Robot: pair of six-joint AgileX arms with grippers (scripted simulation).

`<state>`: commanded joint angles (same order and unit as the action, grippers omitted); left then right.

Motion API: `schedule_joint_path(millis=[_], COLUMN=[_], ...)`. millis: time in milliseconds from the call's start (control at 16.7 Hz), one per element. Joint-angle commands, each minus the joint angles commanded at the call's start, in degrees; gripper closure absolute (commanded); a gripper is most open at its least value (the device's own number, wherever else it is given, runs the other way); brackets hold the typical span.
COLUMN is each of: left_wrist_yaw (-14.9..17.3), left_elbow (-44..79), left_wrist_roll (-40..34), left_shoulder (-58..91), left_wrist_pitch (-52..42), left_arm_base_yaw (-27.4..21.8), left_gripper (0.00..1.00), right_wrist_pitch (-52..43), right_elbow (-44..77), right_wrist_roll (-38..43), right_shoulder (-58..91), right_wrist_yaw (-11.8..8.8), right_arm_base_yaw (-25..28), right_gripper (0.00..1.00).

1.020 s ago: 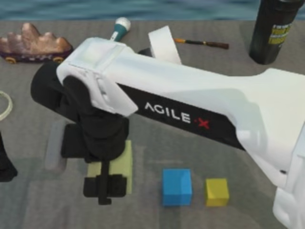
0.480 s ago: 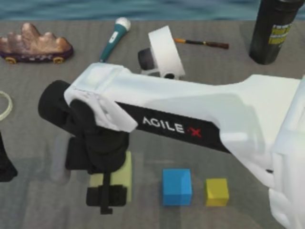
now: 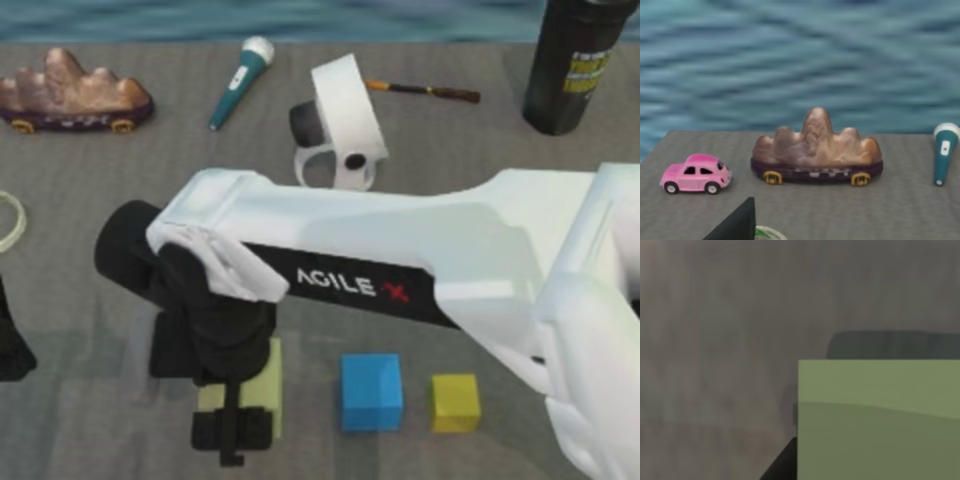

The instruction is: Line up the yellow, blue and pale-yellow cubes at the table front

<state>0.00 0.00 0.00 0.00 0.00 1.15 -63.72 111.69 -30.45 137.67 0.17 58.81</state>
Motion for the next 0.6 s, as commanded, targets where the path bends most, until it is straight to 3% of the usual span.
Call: schedule_joint_path(millis=[600], left_wrist_yaw=[0.0], left_elbow=[0.0], left_wrist_roll=[0.0], left_shoulder=[0.0], left_wrist_pitch=[0.0], left_arm_base_yaw=[0.0], left_gripper=[0.0], right_wrist_pitch=[0.0], right_elbow=[0.0], right_wrist_roll=[0.0], right_shoulder=[0.0], right_wrist_yaw=[0.0], right_arm_base_yaw=[0.0], right_gripper=[0.17])
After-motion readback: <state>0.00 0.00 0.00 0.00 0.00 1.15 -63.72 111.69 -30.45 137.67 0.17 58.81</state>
